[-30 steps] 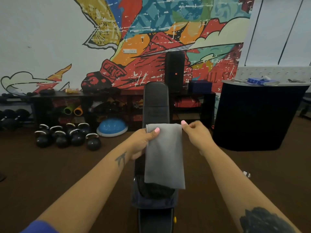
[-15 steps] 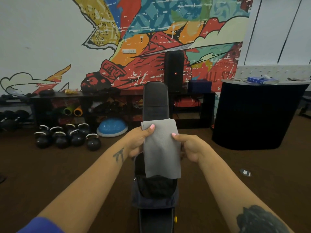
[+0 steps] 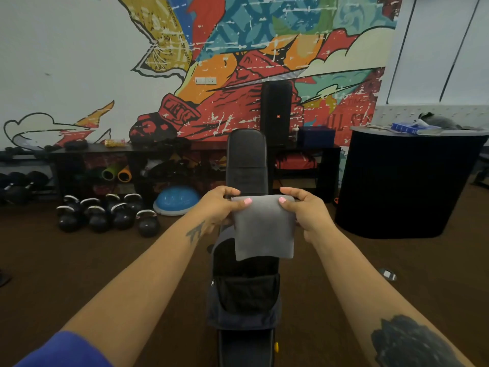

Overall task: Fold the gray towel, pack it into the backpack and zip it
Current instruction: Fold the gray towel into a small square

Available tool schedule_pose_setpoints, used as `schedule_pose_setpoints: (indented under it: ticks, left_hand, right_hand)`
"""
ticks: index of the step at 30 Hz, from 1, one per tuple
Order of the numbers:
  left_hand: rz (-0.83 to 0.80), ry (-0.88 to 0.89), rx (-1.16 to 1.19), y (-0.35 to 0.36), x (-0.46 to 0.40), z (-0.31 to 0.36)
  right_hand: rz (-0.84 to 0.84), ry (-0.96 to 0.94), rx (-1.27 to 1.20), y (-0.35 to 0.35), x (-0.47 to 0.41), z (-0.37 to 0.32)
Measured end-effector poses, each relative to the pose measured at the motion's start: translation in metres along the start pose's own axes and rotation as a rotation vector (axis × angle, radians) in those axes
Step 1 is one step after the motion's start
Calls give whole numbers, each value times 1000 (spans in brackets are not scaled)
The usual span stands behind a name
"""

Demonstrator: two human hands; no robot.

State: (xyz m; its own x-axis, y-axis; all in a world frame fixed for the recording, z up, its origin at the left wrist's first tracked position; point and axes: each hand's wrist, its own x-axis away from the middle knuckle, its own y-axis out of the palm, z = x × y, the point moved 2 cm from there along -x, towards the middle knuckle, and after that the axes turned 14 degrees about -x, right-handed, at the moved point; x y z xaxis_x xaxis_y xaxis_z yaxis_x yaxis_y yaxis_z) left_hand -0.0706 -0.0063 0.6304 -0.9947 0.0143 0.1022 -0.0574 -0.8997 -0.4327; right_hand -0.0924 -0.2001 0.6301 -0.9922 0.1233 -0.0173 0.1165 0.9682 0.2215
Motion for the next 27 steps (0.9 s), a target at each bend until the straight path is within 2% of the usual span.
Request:
schedule_pose_setpoints:
  ticks: [2,7,14,18,23,27]
  left_hand:
    - [-21,64,-102,-1,0,4]
    - [145,198,-496,-3,5,15]
    - [184,221,-723,-4,6,25]
    - [140,236,-695,-4,4,20]
    - [64,172,-432,0,1,10]
    - [98,162,-296,5,5,10]
  right_hand:
    - [4,-31,16,-1,-2,-1]
    - [49,-161,273,-2,-7,-1]
    - [69,-247,602,0,-14,-6]
    - [22,-230,579,0,-16,-9]
    - [-85,-181,419,2,-12,-5]
    - [-101,-196,393,4,-8,-2]
